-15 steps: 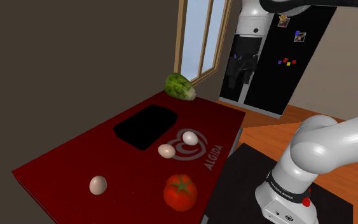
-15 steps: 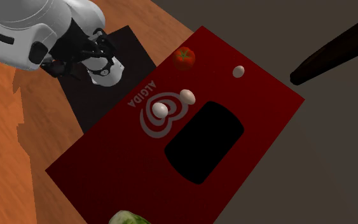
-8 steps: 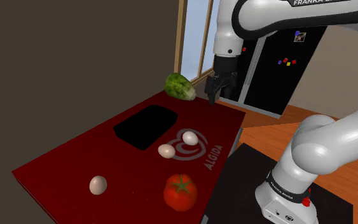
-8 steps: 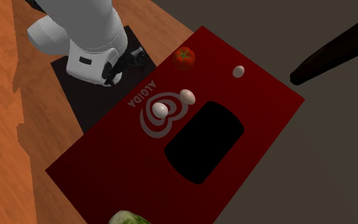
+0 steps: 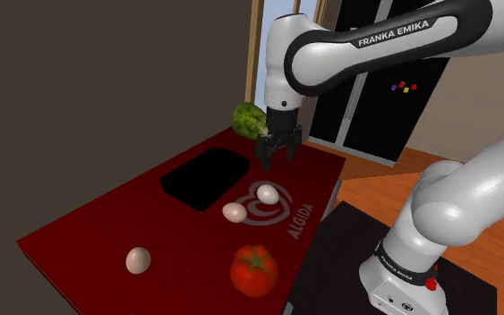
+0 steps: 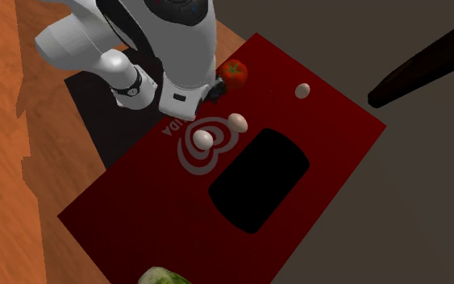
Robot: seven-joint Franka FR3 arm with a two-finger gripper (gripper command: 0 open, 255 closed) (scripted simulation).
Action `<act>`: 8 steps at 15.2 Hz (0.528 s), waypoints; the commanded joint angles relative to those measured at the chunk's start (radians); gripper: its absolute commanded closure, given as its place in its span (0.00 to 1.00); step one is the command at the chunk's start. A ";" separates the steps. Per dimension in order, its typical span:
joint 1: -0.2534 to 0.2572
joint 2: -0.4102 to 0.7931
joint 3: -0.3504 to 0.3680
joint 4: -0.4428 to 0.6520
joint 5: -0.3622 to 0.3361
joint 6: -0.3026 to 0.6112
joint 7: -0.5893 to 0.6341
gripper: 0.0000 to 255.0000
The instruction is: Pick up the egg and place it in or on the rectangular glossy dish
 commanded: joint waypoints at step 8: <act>0.020 0.315 0.141 0.070 -0.038 0.232 0.162 0.00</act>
